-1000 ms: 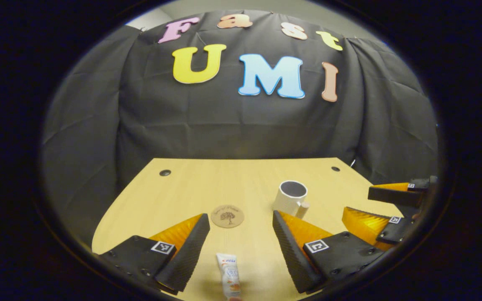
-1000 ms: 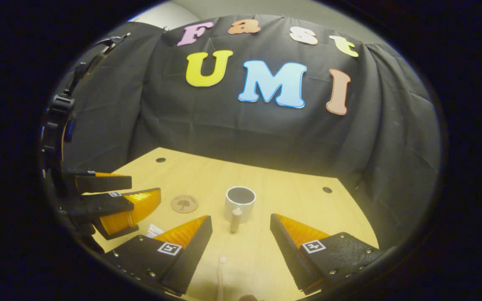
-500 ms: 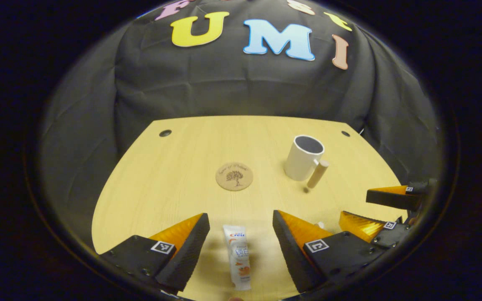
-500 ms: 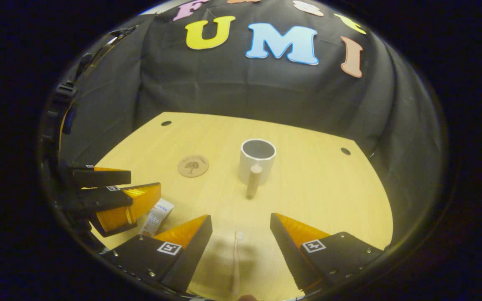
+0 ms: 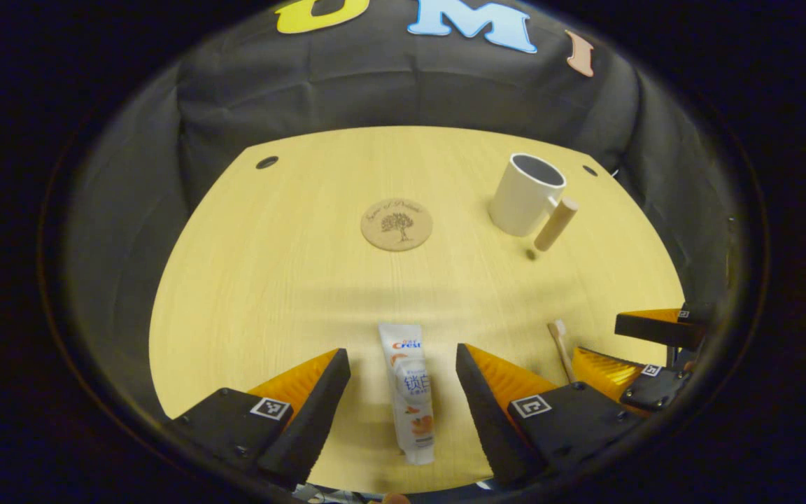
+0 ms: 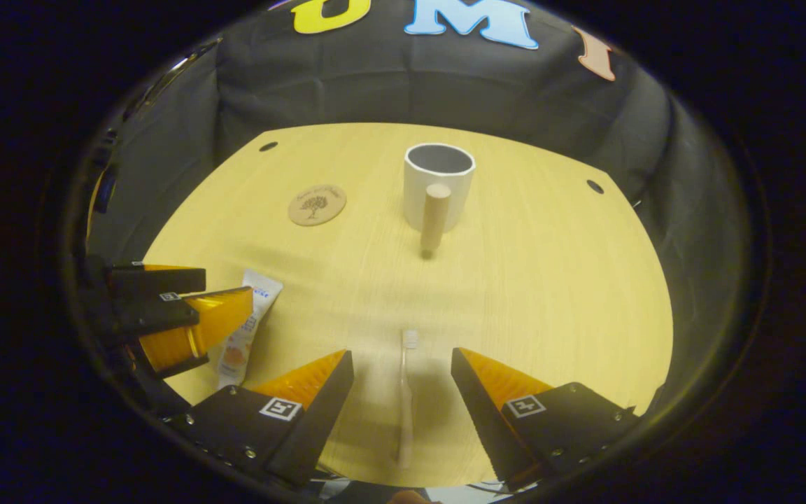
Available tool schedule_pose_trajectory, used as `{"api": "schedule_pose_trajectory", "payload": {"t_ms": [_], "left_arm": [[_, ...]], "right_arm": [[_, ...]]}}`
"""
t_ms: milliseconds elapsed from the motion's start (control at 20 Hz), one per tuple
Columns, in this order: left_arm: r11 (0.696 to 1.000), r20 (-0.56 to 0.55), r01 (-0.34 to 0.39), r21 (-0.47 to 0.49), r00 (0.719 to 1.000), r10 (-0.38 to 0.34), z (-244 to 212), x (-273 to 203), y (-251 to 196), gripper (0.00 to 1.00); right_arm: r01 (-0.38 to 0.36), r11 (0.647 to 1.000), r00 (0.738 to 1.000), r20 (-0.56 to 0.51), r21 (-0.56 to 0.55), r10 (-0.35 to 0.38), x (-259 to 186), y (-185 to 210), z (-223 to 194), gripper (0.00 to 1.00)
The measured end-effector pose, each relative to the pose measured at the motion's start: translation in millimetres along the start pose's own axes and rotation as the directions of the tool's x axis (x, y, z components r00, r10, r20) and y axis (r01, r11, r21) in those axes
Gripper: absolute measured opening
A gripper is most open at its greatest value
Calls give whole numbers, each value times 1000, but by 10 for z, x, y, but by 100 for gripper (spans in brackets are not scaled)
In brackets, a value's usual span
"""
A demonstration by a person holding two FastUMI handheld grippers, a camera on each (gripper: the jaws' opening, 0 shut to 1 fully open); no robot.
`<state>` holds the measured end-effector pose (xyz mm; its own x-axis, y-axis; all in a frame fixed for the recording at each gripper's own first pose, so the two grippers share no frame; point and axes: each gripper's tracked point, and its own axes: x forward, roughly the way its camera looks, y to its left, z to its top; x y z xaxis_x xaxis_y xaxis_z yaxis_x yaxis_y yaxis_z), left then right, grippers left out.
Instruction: Put the toothbrush and toothpaste on the desktop into the cup, then pick up the cup and place it on the coaster on the desktop.
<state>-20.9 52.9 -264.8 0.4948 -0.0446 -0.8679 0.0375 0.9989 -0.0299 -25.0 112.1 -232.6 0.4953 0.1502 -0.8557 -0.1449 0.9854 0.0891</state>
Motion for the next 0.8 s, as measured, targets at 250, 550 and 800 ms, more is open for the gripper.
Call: {"api": "schedule_pose_trajectory", "payload": {"t_ms": [250, 550, 800], "left_arm": [[1000, -103, -10, 4, 995, 11, -236, 149, 30, 99], [1000, -205, -7, -23, 979, 3, -479, 229, 44, 99], [999, -247, 3, -39, 969, -13, -551, 274, -13, 99]], "right_arm": [[-26, 999, 990, -136, 35, 31, 136, 38, -271, 91], [-31, 999, 959, -282, 19, 35, 219, 21, -527, 92], [-41, 999, 930, -365, 14, 43, 252, 48, -650, 77]]}}
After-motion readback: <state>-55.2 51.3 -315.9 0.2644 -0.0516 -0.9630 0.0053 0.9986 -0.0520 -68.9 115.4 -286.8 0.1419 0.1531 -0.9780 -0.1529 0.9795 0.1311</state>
